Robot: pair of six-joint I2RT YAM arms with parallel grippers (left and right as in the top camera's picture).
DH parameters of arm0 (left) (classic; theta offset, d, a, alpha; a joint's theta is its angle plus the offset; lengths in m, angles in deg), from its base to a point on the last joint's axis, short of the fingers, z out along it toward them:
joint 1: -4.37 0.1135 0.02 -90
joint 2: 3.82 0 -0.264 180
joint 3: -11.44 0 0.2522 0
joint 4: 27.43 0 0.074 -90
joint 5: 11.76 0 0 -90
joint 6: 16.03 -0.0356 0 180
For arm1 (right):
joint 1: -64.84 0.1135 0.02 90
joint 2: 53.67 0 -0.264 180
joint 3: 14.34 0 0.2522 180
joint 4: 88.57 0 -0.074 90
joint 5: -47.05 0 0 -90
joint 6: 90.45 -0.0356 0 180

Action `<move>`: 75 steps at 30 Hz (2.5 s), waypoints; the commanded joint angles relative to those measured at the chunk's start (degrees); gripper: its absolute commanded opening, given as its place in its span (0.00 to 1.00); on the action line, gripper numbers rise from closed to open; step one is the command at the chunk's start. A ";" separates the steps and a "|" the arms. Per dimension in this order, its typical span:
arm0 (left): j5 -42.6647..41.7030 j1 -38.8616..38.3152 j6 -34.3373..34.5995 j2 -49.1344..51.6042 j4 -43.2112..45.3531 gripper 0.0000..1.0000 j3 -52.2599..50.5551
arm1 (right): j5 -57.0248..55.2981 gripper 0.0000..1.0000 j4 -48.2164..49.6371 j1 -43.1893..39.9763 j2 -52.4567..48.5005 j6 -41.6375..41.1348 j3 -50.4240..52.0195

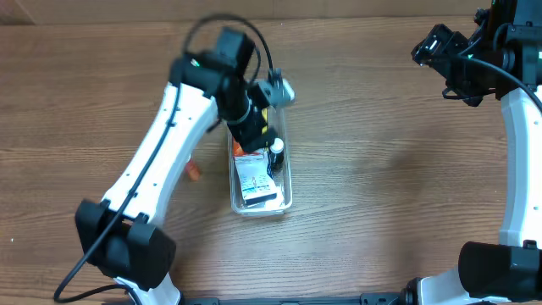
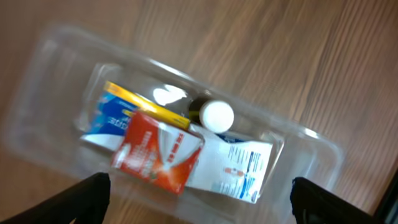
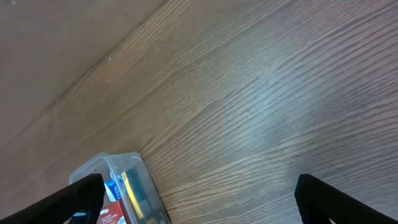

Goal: Pack container
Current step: 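Withdraw the left gripper toward the orange tube, then lower the left gripper over the orange tube and grasp it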

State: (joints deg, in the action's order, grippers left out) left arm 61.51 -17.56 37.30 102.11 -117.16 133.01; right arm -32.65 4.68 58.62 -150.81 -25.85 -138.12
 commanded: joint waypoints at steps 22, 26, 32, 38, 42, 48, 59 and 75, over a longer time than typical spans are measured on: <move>10.08 16.24 43.80 -0.92 -12.28 0.63 -10.12 | 0.31 1.00 0.24 0.09 0.59 0.33 -0.20; 11.34 16.24 46.16 -0.92 -8.96 0.58 -14.95 | 0.31 1.00 0.24 0.09 0.59 0.33 -0.20; 13.38 16.28 47.41 -0.92 -5.31 0.58 -18.99 | 0.31 1.00 0.24 0.09 0.59 0.33 -0.20; 13.38 16.26 47.41 -0.92 -4.17 0.59 -19.54 | 0.31 1.00 0.24 0.09 0.59 0.33 -0.20; 13.20 16.26 47.41 -0.94 -4.13 0.60 -19.54 | 0.31 1.00 0.24 0.09 0.59 0.33 -0.20; 9.38 16.24 47.41 -0.94 -4.37 0.61 -19.41 | 0.31 1.00 0.24 0.09 0.59 0.33 -0.20; 9.29 16.24 47.06 -0.96 -7.48 0.66 -12.68 | 0.31 1.00 0.24 0.09 0.59 0.33 -0.20; 19.85 16.31 49.59 -0.94 -8.87 0.75 -12.57 | 0.31 1.00 0.24 0.09 0.59 0.33 -0.20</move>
State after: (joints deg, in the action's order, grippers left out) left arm 75.45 -1.01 84.56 100.52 -126.91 121.51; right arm -32.65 4.61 58.62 -150.81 -25.88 -138.12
